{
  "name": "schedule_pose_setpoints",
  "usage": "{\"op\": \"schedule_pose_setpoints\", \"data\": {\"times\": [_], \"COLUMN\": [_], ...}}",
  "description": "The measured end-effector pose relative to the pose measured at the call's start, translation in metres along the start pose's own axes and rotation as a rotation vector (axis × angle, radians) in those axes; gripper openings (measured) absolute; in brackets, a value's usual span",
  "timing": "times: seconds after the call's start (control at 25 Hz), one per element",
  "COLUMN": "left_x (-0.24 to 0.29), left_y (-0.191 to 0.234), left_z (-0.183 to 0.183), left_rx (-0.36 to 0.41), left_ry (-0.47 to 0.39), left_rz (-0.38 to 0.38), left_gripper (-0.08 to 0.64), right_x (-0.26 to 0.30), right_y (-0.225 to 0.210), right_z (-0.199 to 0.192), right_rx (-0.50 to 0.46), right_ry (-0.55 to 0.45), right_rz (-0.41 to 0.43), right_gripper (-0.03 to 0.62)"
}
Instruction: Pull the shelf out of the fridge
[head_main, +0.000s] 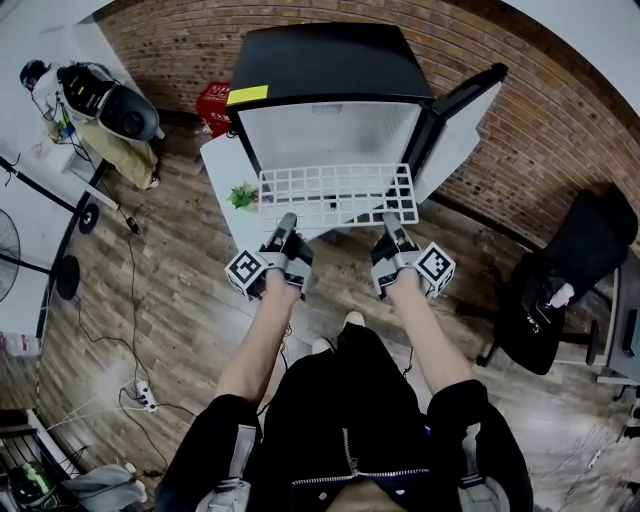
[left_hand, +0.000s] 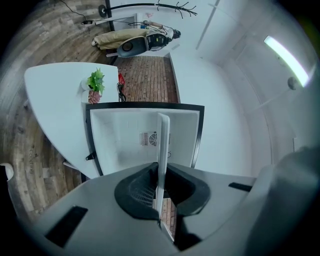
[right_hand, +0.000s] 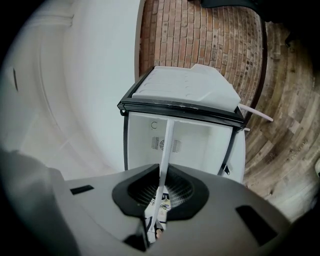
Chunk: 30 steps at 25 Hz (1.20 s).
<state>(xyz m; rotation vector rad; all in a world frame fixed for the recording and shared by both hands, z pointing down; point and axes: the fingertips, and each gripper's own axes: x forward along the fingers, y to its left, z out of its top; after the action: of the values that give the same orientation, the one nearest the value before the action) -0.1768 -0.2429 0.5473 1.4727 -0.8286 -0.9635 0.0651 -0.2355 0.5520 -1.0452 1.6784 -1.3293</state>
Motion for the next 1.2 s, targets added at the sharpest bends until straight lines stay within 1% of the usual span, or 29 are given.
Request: {"op": "schedule_pose_setpoints", "data": {"times": [0.16,0.44,0.64,0.76,0.96,1.2], "left_x": [-0.018,-0.04,-0.045,-0.05,-0.035,-0.052], "left_y": [-0.008,-0.01,-0.002,-0.003,-0.004,-0.007], "left_z": [-0.007,-0.014,-0.015,-0.015,-0.014,-0.01], "left_rx": [0.001,0.004,-0.004,-0.002,0.005,-0.004], "left_ry": [0.002,0.004,-0.001,-0.004,-0.007,-0.003], "left_rz": [-0.002,-0.004,0.011,0.002,0.017,-0.011], "left_gripper": [0.039,0.039,0.039,0.039,0.038,0.039], "right_x": [-0.017,-0.038,-0.039,-0.042,-0.03,-0.038], "right_y": [0.005,0.006,0.0,0.0,0.0,0.002], "right_z": [-0.01,-0.022,-0.024,-0.028,-0.017,-0.034], "right_rx": [0.014,-0.002,-0.008,-0.003,-0.007,-0.015], "right_ry": [0.009,0.018,0.022,0.022,0.025,0.027], "right_rz": [0.011,0.008,-0.006,-0.003,-0.007,0.006], "right_gripper": [0.036,0.037,0.037,0.037,0.037,0.038]}}
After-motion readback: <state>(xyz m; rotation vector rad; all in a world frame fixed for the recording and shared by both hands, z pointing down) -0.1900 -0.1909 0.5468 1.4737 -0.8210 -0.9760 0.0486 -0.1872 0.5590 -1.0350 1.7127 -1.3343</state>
